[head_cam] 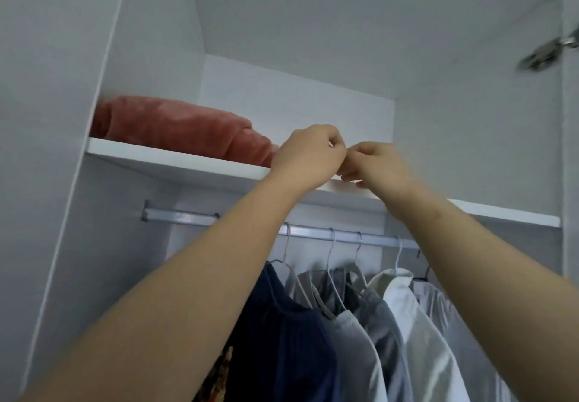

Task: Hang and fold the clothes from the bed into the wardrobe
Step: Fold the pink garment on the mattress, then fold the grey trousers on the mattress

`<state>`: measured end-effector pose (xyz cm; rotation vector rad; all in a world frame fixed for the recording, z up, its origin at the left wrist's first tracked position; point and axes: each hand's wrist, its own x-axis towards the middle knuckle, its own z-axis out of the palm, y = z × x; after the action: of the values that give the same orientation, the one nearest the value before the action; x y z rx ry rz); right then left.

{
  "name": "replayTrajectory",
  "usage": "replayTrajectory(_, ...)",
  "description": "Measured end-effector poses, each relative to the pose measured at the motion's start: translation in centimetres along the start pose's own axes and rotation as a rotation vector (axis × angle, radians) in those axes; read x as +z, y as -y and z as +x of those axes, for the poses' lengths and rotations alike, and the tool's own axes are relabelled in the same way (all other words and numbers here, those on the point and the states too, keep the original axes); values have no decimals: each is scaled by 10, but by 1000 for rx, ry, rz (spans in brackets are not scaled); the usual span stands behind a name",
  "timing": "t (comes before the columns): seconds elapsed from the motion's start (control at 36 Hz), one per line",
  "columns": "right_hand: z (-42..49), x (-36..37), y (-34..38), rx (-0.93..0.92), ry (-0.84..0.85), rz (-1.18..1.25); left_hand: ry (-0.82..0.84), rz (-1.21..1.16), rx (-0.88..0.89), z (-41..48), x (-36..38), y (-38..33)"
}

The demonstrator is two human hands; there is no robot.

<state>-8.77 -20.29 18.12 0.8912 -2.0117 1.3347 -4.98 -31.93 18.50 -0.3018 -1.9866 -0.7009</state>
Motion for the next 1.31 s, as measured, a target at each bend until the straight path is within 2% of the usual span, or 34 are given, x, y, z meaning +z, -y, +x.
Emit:
replayTrajectory(0.19, -79, -49, -21, 140, -213, 123, -16, -369, 15, -46, 57, -42)
replayTrajectory(0.39, -190, -111, -52, 382, -445, 116, 253, -775, -55, -122, 140, -94)
replayTrajectory(0.56, -292, -172, -71, 618, -700, 36, 569, -977, -162, -196, 205, -156)
replayTrajectory(0.81, -449, -251, -85, 863, -1085, 14, 984, -1115, -185, -313, 264, -265)
replayTrajectory(1.03, -584, -336, -76, 1056, -1382, -48, 1397, -1204, -196, -423, 305, -397)
replayTrajectory(1.31, -701, -443, -31, 1148, -1627, -128, 1656, -1249, -158, -513, 335, -558)
